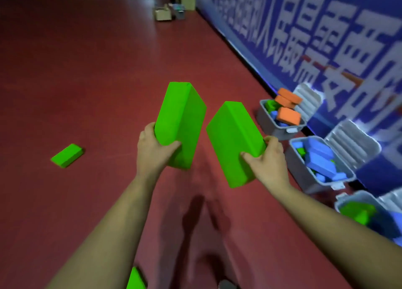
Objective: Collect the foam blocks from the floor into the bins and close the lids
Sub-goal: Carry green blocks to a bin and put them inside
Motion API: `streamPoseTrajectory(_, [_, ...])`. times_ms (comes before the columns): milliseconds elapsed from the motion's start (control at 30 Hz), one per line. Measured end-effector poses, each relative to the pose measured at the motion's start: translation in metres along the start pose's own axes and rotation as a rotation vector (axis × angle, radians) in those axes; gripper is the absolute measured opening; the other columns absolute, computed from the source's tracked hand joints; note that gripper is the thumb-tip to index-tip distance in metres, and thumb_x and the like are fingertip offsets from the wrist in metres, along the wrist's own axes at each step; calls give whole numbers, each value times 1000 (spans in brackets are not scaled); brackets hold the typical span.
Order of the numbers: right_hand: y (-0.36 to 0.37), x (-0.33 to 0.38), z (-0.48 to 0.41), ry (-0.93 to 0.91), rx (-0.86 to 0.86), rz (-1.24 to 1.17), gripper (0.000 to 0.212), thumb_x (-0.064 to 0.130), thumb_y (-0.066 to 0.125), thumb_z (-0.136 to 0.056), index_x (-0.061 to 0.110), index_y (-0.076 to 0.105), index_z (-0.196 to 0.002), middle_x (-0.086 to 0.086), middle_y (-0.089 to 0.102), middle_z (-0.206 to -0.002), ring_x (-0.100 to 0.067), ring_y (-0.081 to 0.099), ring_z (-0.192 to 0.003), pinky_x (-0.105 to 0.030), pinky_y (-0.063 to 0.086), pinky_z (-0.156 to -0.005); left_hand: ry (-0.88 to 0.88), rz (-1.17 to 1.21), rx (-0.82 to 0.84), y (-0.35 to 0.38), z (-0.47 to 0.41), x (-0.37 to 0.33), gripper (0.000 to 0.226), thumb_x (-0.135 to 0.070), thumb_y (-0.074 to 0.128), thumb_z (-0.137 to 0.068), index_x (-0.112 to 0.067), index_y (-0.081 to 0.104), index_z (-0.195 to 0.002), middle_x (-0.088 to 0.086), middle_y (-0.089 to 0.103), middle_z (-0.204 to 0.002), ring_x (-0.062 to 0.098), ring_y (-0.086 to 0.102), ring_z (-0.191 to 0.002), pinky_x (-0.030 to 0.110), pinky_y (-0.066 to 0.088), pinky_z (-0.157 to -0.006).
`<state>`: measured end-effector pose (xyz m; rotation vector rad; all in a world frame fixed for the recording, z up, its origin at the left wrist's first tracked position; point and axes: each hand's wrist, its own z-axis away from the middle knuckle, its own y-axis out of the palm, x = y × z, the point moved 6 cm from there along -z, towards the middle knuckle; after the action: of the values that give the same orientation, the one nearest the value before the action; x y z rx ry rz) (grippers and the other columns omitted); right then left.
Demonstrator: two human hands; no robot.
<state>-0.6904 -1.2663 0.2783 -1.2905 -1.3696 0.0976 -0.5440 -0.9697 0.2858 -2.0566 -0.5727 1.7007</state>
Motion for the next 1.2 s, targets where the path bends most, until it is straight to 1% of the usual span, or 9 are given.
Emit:
streamPoseTrajectory(67, [-29,-11,38,83,-74,16,68,35,84,-69,2,50,-118,-19,57,-108,-39,54,-108,-47,45,-94,36,39,102,16,10,-9,92,-52,74,-51,-16,50,-131,7,60,-119,26,57,-109,42,48,-95])
streamPoseTrajectory(167, [-79,-35,101,191,-172,54,68,34,84,-70,3,49,-119,-19,57,-109,-37,53,-109,-46,45,-94,133,63,245,52,37,-33,92,-56,71,-48,-12,53,-127,10,62,-115,29,58,-106,45,49,-92])
streamPoseTrajectory(333, [-176,-81,221,387,-355,130,71,35,85,-70,5,49,-123,-17,58,-114,-35,53,-111,-48,45,-95,301,113,479,126,122,-107,80,-29,91,-58,-6,55,-126,17,63,-117,33,59,-108,42,47,-93])
streamPoseTrajectory(533, [-286,-145,377,670,-556,225,66,31,85,-71,6,50,-121,-14,56,-112,-32,51,-111,-43,44,-94,476,189,759,206,278,-202,72,-22,90,-62,-10,56,-124,15,63,-117,30,58,-108,33,42,-88])
streamPoseTrajectory(767, [-403,-232,556,925,-719,311,64,28,86,-70,6,51,-119,-13,57,-110,-34,51,-109,-45,45,-92,603,207,1031,285,506,-278,81,-25,90,-63,-8,52,-132,16,59,-125,30,55,-116,35,41,-98])
streamPoseTrajectory(867, [-456,-276,611,996,-748,351,65,28,86,-69,6,51,-119,-13,56,-110,-35,51,-109,-45,44,-92,586,215,1098,314,591,-299,83,-28,89,-61,-11,52,-133,13,59,-127,29,56,-117,36,44,-99])
streamPoseTrajectory(967, [-506,-324,642,1028,-730,392,65,29,86,-69,4,51,-118,-15,56,-108,-37,50,-107,-45,43,-91,566,219,1115,336,653,-318,76,-26,88,-63,-14,54,-130,9,60,-125,27,56,-115,33,42,-92])
streamPoseTrajectory(1067, [-551,-366,643,1016,-720,417,67,31,85,-69,3,50,-119,-17,55,-110,-38,50,-108,-45,41,-93,559,206,1096,353,689,-335,76,-25,88,-64,-14,53,-131,10,59,-126,27,55,-116,30,40,-89])
streamPoseTrajectory(1200, [-591,-418,616,982,-744,366,68,37,82,-71,6,49,-122,-16,54,-114,-37,49,-111,-44,41,-94,559,130,1040,386,706,-354,85,-28,88,-65,-13,48,-138,12,53,-135,28,51,-122,33,40,-98])
